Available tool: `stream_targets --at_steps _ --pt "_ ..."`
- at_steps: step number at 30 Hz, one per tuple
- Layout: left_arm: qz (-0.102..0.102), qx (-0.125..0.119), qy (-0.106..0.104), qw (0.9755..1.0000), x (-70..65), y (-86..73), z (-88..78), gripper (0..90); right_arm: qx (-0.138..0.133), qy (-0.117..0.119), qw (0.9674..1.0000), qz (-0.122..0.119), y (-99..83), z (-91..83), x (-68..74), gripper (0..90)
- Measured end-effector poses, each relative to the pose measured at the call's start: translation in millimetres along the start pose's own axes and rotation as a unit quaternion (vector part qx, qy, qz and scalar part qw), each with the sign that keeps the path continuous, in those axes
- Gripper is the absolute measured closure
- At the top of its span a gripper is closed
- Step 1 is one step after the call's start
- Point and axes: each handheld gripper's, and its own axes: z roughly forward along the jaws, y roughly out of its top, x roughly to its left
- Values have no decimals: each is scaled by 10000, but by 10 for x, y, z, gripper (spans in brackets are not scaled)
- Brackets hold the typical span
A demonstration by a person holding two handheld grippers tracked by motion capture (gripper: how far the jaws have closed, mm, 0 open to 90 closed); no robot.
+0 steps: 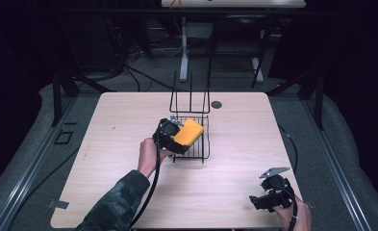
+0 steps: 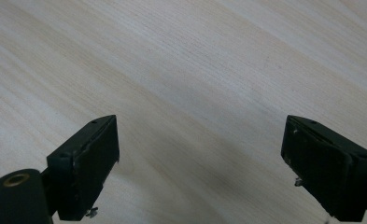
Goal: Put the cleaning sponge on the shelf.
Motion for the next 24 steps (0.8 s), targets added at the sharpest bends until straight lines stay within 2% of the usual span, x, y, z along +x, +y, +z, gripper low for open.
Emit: stream_targets --at_steps 17,24 --pt "-117 46 72 9999 28 46 92 239 51 -18 10000 -66 16 3 22 109" --pt "-136 149 22 9998 9 70 190 238 1 0 10000 -33 8 12 14 110"
